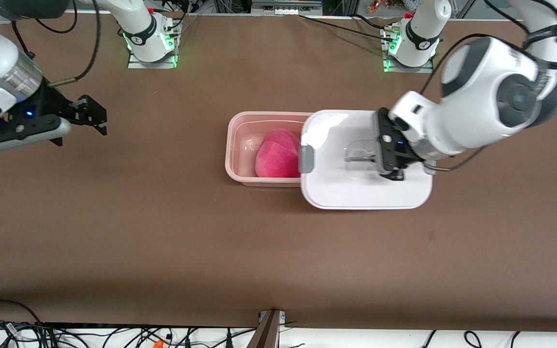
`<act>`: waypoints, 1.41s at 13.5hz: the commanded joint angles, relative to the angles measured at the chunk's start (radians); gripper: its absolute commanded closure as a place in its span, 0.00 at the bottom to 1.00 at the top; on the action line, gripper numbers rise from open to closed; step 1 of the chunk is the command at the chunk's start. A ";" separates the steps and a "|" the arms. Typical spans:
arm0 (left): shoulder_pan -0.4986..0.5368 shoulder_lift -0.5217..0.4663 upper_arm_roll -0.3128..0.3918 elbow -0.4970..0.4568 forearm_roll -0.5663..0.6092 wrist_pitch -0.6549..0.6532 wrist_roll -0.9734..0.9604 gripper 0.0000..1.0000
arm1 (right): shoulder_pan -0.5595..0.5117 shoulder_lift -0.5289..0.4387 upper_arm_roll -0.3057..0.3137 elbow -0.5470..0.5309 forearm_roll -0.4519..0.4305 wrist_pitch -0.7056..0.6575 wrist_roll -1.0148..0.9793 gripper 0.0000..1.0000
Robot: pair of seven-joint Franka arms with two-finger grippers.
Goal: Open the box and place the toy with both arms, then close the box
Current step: 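Lower the lid onto the box with the left gripper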
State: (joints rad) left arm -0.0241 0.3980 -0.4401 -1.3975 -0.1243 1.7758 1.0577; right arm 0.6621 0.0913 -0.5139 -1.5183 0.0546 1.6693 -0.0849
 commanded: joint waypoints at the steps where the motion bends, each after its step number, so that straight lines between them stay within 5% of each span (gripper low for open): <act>1: -0.110 0.027 0.007 -0.046 0.026 0.121 -0.064 1.00 | 0.017 -0.056 -0.020 -0.078 -0.001 0.006 0.051 0.00; 5: -0.264 0.061 0.011 -0.113 0.147 0.271 -0.206 1.00 | -0.060 -0.056 0.026 -0.088 -0.053 0.003 0.050 0.00; 8: -0.344 0.064 0.011 -0.164 0.319 0.335 -0.408 1.00 | -0.339 -0.059 0.327 -0.086 -0.088 0.006 0.051 0.00; 13: -0.372 0.070 0.011 -0.259 0.380 0.477 -0.461 1.00 | -0.611 -0.099 0.578 -0.129 -0.075 0.015 0.125 0.00; 19: -0.388 0.067 0.011 -0.314 0.396 0.559 -0.482 1.00 | -0.616 -0.070 0.565 -0.126 -0.078 0.040 0.126 0.00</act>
State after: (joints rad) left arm -0.3976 0.4851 -0.4358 -1.6957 0.2388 2.3189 0.6117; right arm 0.0694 0.0250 0.0383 -1.6299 -0.0174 1.6875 0.0299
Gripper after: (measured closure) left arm 0.938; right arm 0.000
